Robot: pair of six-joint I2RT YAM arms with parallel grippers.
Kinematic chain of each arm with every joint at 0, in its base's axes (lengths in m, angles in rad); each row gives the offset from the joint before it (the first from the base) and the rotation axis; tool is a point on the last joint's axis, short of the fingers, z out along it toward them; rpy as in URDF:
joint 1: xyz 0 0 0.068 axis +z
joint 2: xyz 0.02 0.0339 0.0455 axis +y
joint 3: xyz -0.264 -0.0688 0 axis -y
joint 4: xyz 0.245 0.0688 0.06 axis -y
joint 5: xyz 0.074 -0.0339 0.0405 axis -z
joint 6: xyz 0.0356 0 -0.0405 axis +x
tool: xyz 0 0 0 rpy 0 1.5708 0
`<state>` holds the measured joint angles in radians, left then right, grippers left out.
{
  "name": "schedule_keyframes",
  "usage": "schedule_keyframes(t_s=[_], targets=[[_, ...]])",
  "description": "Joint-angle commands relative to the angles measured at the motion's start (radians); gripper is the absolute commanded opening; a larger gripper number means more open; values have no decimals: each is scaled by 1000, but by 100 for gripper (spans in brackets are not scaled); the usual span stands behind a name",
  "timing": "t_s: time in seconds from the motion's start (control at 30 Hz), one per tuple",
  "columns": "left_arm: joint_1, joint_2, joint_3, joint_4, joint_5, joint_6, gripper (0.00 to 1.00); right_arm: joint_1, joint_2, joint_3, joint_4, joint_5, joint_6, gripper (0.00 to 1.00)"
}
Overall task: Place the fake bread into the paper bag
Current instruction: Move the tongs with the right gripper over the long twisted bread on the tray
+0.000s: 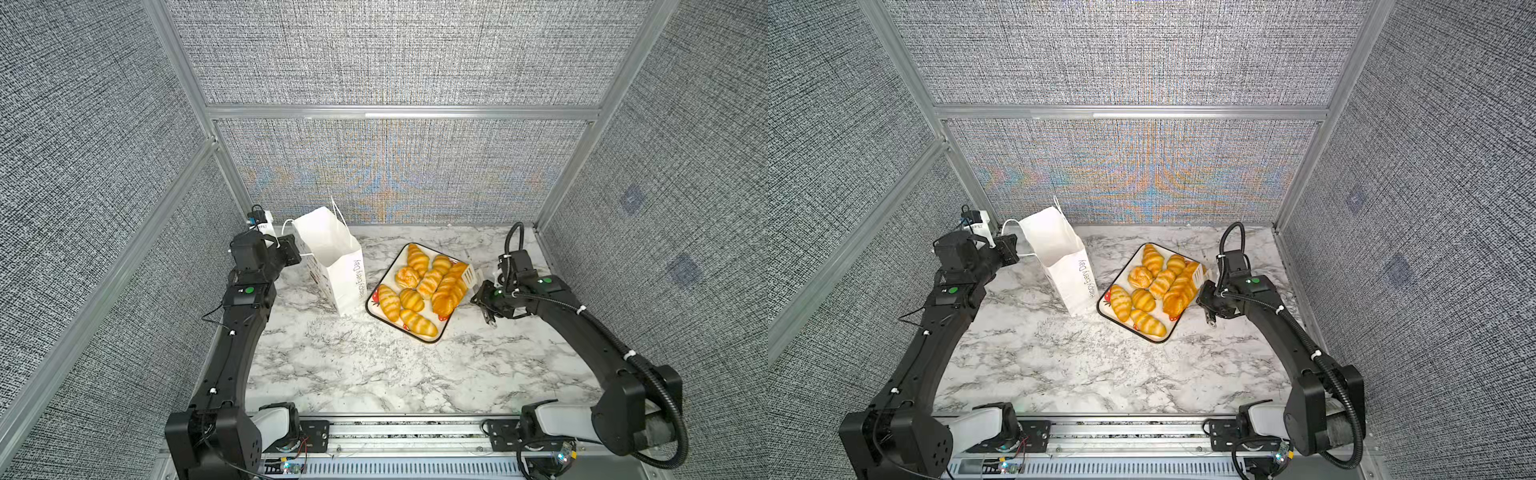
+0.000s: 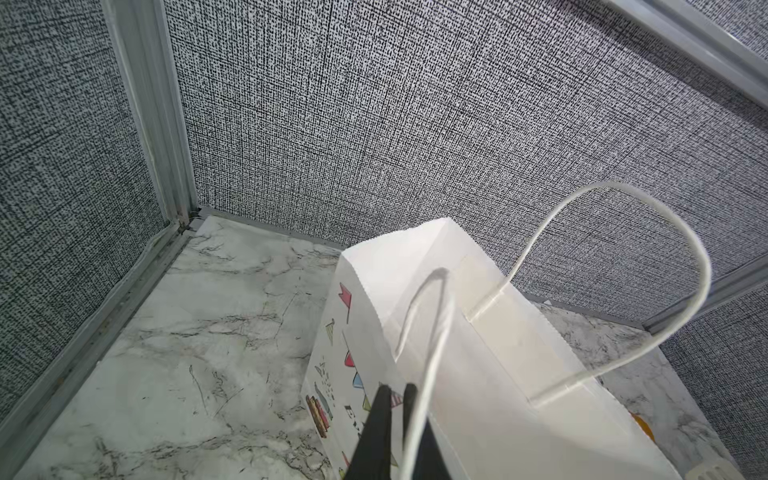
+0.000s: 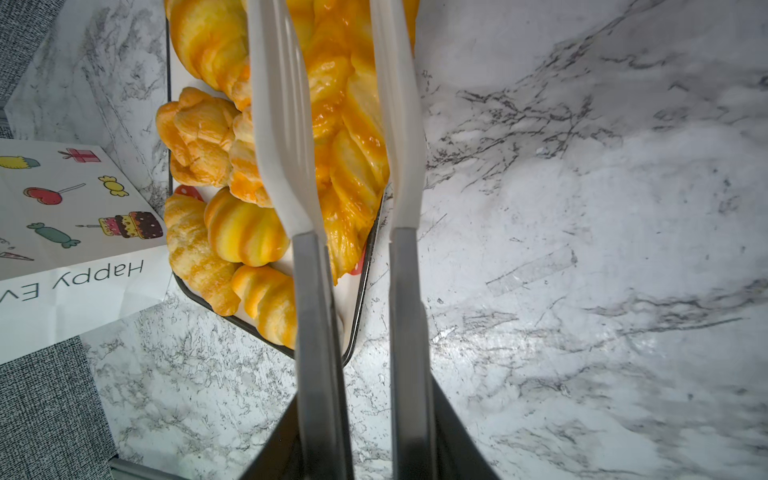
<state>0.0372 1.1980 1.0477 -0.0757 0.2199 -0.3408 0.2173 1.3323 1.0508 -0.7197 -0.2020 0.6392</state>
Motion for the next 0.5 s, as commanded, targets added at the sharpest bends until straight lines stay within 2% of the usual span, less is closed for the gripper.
schedule_keyframes(t_s=[0.0,0.13,0.47], targets=[[2,4,-3,30,12,2,11,2,9,-12,47,-25,27,39],[1,3,-2,29,10,3,12,2,36,-14,50,-20,23,43],[1,10,-1,28,11,3,12,-1,80,-20,71,-13,28,43]])
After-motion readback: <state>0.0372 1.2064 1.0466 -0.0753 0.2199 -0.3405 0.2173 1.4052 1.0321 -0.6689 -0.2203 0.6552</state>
